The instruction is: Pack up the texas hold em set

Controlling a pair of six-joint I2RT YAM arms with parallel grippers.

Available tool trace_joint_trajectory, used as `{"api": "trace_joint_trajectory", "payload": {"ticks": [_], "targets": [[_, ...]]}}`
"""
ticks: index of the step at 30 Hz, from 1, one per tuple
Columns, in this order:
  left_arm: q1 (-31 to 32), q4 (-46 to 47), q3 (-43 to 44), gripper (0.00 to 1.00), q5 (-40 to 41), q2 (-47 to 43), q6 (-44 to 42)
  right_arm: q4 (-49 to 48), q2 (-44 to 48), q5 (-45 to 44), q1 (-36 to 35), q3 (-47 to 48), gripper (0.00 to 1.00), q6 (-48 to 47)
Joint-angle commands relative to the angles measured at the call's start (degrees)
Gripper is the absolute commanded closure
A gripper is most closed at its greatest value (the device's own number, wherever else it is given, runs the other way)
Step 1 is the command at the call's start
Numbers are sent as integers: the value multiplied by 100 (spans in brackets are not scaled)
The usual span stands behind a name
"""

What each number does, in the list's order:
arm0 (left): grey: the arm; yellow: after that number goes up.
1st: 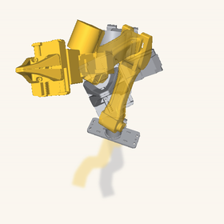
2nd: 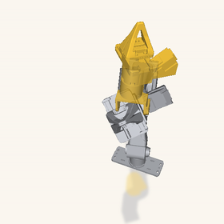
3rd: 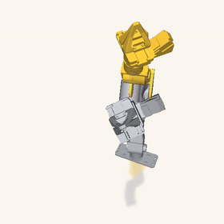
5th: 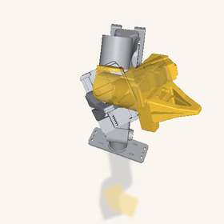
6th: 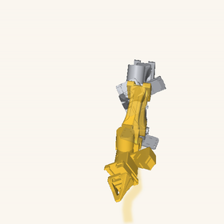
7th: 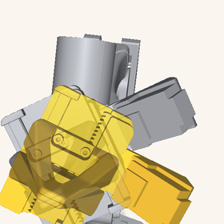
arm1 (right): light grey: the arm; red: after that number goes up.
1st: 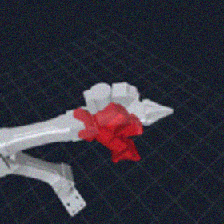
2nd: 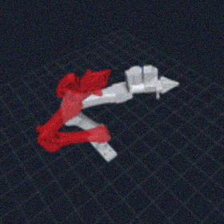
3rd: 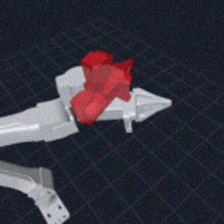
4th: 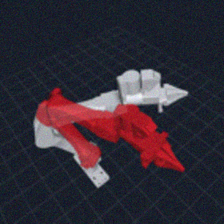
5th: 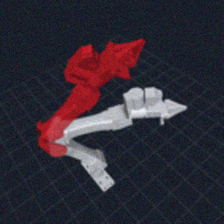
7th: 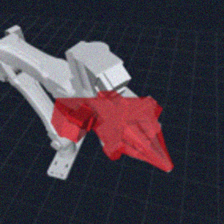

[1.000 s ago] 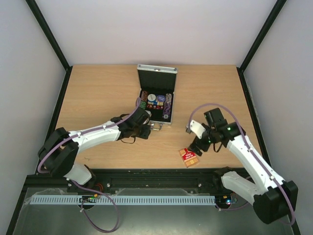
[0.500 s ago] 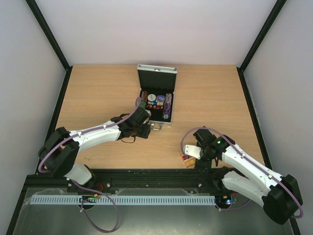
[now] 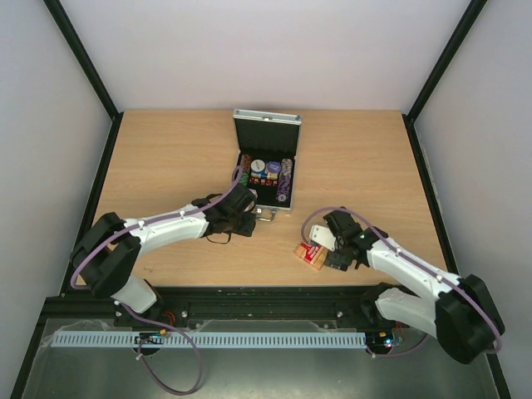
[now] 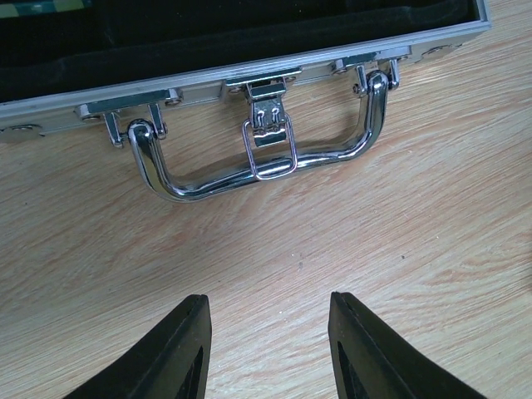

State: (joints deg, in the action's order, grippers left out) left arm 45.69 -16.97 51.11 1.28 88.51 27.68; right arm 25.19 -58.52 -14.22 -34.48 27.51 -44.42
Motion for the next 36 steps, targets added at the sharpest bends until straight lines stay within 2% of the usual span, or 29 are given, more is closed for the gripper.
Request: {"api": "trace_joint_trajectory", "payload": {"ticks": [1,4,7,12,15,23,31,36], "targets": [[27,84,-11,59,-25,16,58,-837,-533,-568,752,285,1,-60],[27,69,-60,59,28,-70,81,-660,-734,-357,1121,608,1,-62],[28,55,-109,58,99,-175,113,187,-634,388,1150,945,1,-79],[23,-69,-144,47,348,-266,217,1508,-585,1864,1133,1593,1,401],[-9,-113,-190,43,483,-318,363,1834,-761,2447,993,1765,1,883],[-249,-111,-422,42,575,-530,551,1515,-1571,2055,75,1716,1,1782],[-298,-63,-496,42,489,-547,543,1305,-2162,1552,-93,1856,1,2117],[-298,5,-529,42,492,-494,524,1347,-2343,1757,-110,1803,1,2066]]}}
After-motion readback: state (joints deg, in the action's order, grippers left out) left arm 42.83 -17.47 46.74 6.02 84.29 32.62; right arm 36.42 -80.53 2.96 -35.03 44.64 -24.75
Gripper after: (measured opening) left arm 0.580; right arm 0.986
